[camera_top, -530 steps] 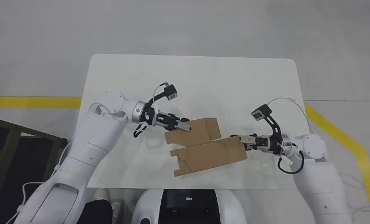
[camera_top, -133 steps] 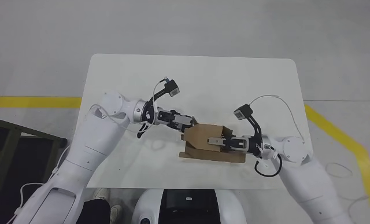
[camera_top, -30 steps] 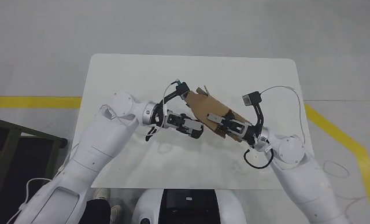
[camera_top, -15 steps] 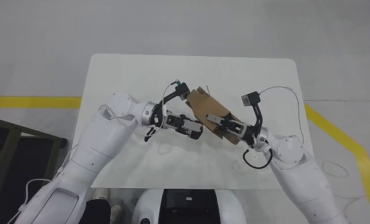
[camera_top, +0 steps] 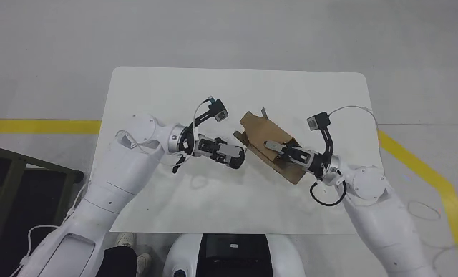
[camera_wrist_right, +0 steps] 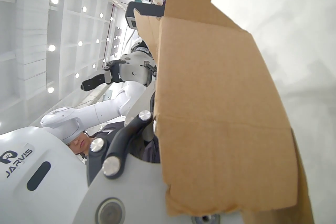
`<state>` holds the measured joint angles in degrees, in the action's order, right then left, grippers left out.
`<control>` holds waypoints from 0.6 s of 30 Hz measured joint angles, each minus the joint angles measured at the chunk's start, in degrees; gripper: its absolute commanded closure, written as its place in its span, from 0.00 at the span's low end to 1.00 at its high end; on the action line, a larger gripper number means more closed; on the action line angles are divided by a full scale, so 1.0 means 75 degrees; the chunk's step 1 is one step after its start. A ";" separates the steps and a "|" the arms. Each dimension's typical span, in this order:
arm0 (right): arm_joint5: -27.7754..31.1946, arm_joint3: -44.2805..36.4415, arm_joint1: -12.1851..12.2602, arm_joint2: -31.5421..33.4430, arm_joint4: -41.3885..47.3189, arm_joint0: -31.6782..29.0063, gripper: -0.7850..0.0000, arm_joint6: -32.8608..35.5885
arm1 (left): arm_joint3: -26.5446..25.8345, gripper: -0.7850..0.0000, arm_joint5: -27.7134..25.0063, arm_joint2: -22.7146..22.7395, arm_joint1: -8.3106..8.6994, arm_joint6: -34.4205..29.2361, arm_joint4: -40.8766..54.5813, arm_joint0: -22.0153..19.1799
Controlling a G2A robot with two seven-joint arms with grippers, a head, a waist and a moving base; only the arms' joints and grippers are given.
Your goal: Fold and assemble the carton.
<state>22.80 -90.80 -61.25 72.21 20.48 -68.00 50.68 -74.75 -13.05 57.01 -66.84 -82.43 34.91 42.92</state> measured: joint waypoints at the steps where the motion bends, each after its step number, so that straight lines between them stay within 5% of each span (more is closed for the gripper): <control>1: -0.0003 0.0059 0.0015 0.0056 0.0101 0.0013 1.00 0.0178 | 0.0052 0.00 -0.0010 0.0091 0.0024 0.0008 -0.0009 0.0015; 18: -0.0591 0.1161 0.0154 0.0127 0.1364 0.0765 1.00 0.3388 | 0.0128 0.00 -0.0263 0.0849 0.0259 0.0510 -0.0350 0.0602</control>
<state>18.37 -82.09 -60.10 73.16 30.71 -62.26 76.09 -73.79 -15.03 63.37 -64.89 -78.60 32.29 47.44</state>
